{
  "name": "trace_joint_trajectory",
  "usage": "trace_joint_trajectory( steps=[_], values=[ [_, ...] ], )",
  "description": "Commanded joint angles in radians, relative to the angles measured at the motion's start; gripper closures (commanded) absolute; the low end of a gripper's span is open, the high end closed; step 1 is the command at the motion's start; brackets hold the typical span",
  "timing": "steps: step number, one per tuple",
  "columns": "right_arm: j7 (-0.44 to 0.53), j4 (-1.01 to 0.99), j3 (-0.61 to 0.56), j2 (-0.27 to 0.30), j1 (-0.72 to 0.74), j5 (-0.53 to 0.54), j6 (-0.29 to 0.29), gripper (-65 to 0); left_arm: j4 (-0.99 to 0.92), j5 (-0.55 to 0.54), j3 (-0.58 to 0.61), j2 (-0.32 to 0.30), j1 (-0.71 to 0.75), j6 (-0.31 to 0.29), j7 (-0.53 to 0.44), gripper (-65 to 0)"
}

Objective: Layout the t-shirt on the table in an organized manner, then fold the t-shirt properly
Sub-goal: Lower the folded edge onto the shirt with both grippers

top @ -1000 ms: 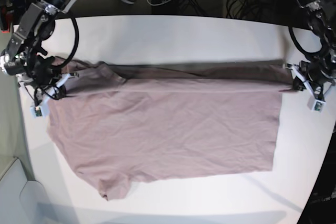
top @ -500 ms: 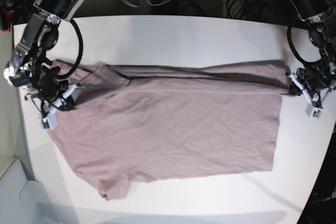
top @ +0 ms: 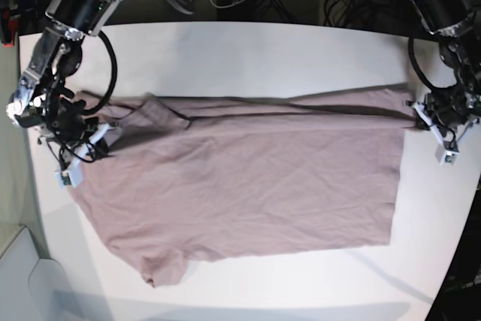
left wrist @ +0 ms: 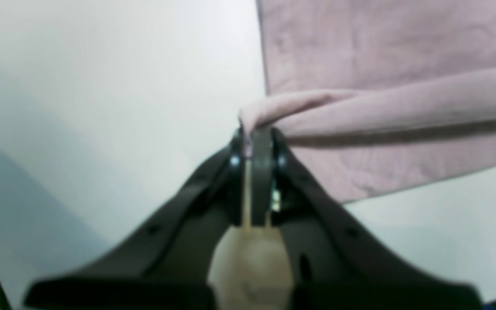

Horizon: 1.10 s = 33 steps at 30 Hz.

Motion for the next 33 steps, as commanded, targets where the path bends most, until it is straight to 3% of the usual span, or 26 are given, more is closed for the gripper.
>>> trace_joint_trajectory(
  steps=[1,6,11,15,19,25,33],
  values=[
    [0.022,0.018,0.0,0.012,0.023,0.014,-0.001,0.0,0.004,-0.003,-0.004,-0.022,-0.019,0.002,-0.027,-3.6],
    [0.016,0.018,0.0,0.015,0.028,0.014,-0.001,-0.6,-0.046,-0.003,-0.004,-0.023,-0.021,0.002,-0.071,-23.4],
    [0.016,0.019,0.0,0.016,0.018,0.017,-0.001,-15.0,-0.078,-0.006,-0.004,-0.026,-0.023,0.002,-0.097,-42.9],
    [0.013,0.027,0.006,0.016,0.017,0.017,-0.001,-25.1,-0.055,-0.012,-0.011,-0.028,-0.021,0.002,-0.079,-52.3],
    [0.013,0.027,0.009,0.027,0.012,0.02,-0.001,-28.5,0.006,-0.013,-0.014,-0.029,0.008,0.002,-0.037,-53.2],
    [0.02,0.029,0.04,0.038,-0.008,0.02,-0.001,-28.5,0.12,-0.013,-0.014,-0.018,0.116,0.002,-0.037,-53.2],
    [0.017,0.027,0.086,0.033,-0.011,0.022,-0.001,-28.5,0.118,-0.013,-0.014,0.029,0.189,0.002,-0.113,-53.1]
  ],
)
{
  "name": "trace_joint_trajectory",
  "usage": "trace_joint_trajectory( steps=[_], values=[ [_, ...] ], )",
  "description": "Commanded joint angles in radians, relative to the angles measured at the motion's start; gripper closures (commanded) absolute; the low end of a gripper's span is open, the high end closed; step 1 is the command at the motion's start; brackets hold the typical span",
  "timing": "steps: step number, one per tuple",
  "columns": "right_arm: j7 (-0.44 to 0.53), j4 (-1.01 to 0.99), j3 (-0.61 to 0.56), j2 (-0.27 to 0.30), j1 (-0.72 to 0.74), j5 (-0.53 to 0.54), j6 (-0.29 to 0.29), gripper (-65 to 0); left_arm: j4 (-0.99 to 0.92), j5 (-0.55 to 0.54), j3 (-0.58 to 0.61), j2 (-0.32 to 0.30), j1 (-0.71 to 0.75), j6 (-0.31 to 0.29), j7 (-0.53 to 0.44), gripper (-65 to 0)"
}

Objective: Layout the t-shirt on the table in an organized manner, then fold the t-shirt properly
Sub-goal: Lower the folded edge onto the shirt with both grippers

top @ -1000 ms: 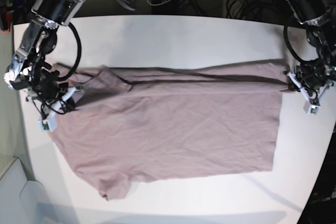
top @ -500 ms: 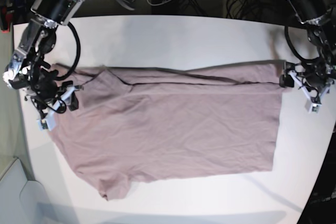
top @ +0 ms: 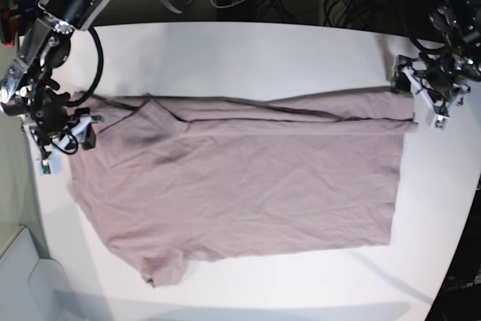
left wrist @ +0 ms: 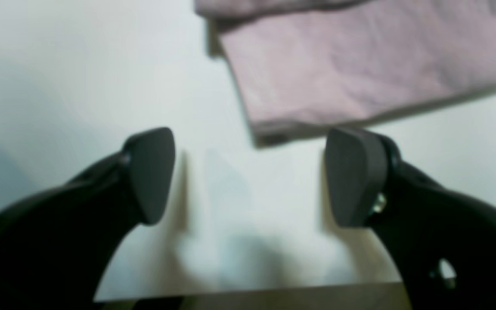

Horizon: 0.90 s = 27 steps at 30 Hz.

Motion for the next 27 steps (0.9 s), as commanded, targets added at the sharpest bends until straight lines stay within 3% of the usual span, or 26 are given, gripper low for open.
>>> trace_joint_trajectory(
  steps=[1,7,13,15,20,23,27],
  values=[
    [0.02,0.018,0.0,0.008,0.019,0.017,-0.001,-28.5,0.017,-0.01,-0.005,-0.013,-0.018,0.002,-0.022,-53.1],
    [0.027,0.016,0.0,0.011,-0.001,0.017,-0.001,-28.5,0.012,-0.01,-0.002,-0.012,-0.041,0.002,-0.027,-53.1],
    [0.027,0.018,0.006,0.03,-0.014,0.017,-0.001,-28.5,-0.121,-0.013,-0.002,-0.015,-0.061,0.002,-0.031,-52.4],
    [0.024,0.018,0.023,0.03,-0.015,0.017,-0.001,-28.5,-0.133,-0.013,0.003,-0.015,-0.061,0.002,-0.059,-46.5],
    [0.017,0.018,0.06,0.042,-0.015,0.014,-0.001,-28.6,-0.14,-0.013,0.003,-0.015,-0.063,0.002,-0.076,-14.6],
    [0.016,0.018,0.064,0.053,-0.043,0.016,-0.001,-28.6,-0.14,-0.013,0.003,-0.015,-0.063,0.002,-0.074,-0.2],
    [0.016,0.019,0.064,0.054,-0.086,0.017,-0.001,-28.6,-0.14,-0.013,0.003,-0.016,-0.063,0.002,-0.079,-0.3]
  ],
)
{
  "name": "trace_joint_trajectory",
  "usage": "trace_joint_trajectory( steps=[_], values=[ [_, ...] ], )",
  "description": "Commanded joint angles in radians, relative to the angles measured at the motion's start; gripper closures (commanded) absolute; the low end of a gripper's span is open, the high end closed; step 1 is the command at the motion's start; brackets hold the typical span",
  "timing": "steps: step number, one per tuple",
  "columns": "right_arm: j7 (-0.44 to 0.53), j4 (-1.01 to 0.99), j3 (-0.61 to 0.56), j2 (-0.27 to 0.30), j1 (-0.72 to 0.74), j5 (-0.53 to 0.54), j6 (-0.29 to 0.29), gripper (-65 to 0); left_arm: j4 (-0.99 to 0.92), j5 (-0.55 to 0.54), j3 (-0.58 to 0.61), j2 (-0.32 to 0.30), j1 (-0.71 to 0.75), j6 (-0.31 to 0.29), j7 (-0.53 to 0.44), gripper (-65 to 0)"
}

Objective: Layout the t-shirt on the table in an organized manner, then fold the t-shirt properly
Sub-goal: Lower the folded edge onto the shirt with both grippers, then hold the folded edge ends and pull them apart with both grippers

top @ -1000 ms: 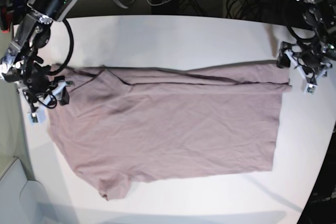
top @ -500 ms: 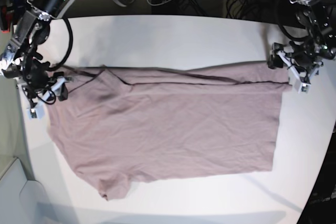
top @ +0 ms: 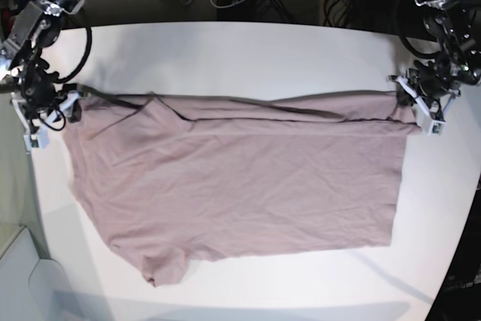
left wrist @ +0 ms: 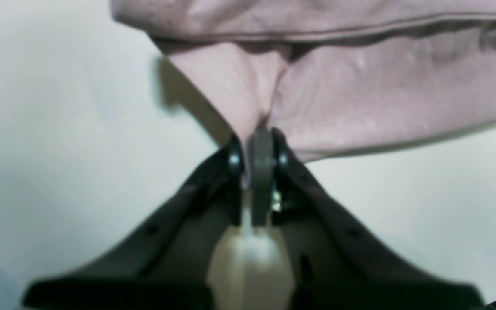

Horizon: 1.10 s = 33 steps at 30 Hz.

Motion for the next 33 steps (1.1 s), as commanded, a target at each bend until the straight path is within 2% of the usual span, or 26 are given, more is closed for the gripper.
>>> trace_joint_trajectory(
  steps=[1,8,15,21,33],
  values=[
    [0.024,0.019,-0.002,0.014,-0.006,0.02,0.0,-28.6,0.007,0.014,-0.003,-0.015,-0.007,0.002,0.008,0.0],
    [0.033,0.057,-0.005,0.011,-0.089,0.017,0.0,-28.7,0.007,0.014,-0.003,-0.017,-0.015,0.002,0.01,-0.1],
    [0.031,0.059,-0.013,0.012,-0.09,0.017,0.0,-28.8,0.007,0.023,-0.003,-0.018,-0.026,0.002,0.013,-0.1],
    [0.027,0.059,-0.096,0.007,-0.093,0.017,0.0,-28.8,0.007,0.023,-0.003,-0.015,-0.026,0.002,0.013,-0.1],
    [0.034,0.05,-0.114,0.006,-0.084,0.015,0.0,-28.2,0.007,0.023,-0.003,-0.018,-0.026,0.002,0.013,-0.1]
  ],
)
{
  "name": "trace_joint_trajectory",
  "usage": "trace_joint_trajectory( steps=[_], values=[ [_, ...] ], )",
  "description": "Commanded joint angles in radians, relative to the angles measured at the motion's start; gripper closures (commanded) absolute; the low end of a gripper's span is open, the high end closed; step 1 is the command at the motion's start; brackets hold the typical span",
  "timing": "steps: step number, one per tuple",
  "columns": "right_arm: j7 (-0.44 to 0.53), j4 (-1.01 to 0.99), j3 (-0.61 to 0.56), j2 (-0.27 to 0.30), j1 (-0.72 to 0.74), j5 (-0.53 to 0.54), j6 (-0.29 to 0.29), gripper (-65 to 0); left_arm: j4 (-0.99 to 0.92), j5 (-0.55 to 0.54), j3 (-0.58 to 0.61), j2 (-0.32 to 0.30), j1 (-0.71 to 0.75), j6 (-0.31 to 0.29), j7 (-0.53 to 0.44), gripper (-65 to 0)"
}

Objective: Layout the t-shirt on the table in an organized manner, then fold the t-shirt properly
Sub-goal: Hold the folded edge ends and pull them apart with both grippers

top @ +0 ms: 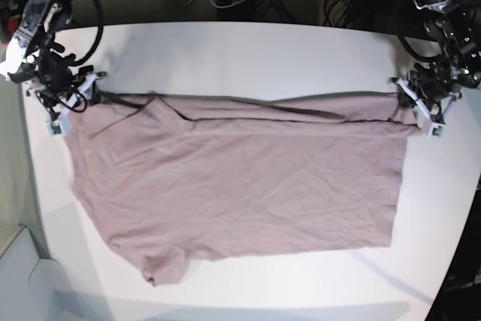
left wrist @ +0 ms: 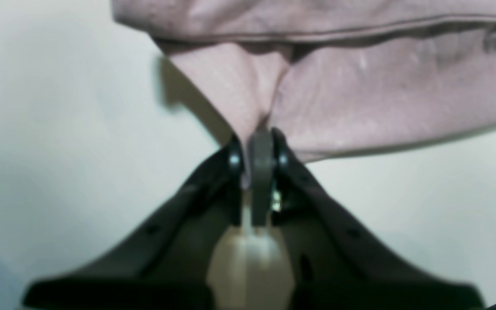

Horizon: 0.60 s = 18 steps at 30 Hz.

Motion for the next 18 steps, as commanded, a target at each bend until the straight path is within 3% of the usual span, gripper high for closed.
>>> trace_joint_trajectory(
  steps=[1,10,18],
  values=[
    [0.016,0.014,-0.003,0.013,0.011,0.007,-0.001,-27.7,0.008,0.003,-0.003,-0.018,-0.006,0.002,0.001,-0.1],
    [0.016,0.014,-0.061,0.013,0.005,0.007,-0.001,-0.4,0.008,0.003,-0.003,-0.021,-0.008,0.002,-0.002,-0.1],
    [0.016,0.014,-0.058,0.045,0.015,0.008,-0.001,0.0,0.018,-0.006,-0.004,-0.058,-0.008,0.002,0.003,-0.1]
  ],
)
